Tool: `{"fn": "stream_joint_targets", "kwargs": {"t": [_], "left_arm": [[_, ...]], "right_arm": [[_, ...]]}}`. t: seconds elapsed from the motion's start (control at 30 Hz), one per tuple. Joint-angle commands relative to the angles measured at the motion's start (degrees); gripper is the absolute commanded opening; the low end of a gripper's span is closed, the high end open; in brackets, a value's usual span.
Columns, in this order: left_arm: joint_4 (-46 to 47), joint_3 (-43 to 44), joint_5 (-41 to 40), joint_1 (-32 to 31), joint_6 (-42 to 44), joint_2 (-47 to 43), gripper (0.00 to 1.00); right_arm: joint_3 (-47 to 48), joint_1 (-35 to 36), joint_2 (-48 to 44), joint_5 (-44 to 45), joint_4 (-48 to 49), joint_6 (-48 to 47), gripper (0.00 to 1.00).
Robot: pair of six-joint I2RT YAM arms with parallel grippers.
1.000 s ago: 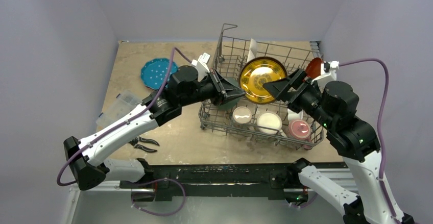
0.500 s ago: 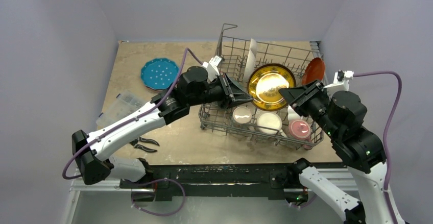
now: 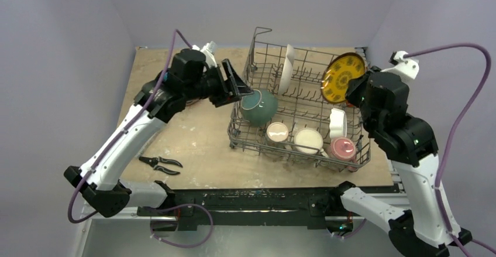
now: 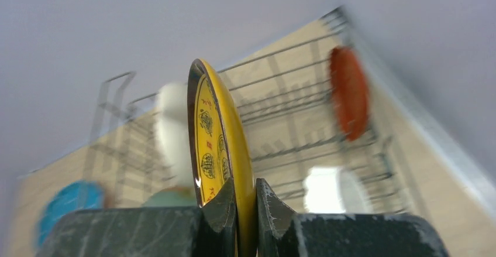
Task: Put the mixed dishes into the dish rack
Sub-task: Insert the plate into the dish rack.
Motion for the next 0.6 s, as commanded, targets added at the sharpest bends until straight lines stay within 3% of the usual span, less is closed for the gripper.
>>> {"fn": "stream_joint_targets", "kwargs": {"t": [0.0,0.1,0.2,0.4,0.57], "left_arm": [[-18.77,9.6,-8.7,1.85,19.7,-3.87,0.61],[-25.31,14.37,-13.5,1.95,30.5,-3.95,0.61],[-25.04,12.39,-20.99,2.25,37.63,-5.98,0.61],[-25.7,9.31,-21.67,8.04,46.33,-7.44,0.6],[-25.03,4.23,-21.98,12.31,50.72,-11.27,0.59]], "right_arm": [[0.2,-0.05,6.39,27.2,1.26,-17.45,0.0],[-5.18,-0.83,9.09,32.2,13.5,-31.53,0.0],[-8.41,-3.71,13.08,31.74,23.11,-38.73,0.0],[-8.94,-8.33,22.64,26.91,31.96,-47.49,0.0],[-7.71,-12.74,29.1,20.84,33.22,-52.65,0.0]]}}
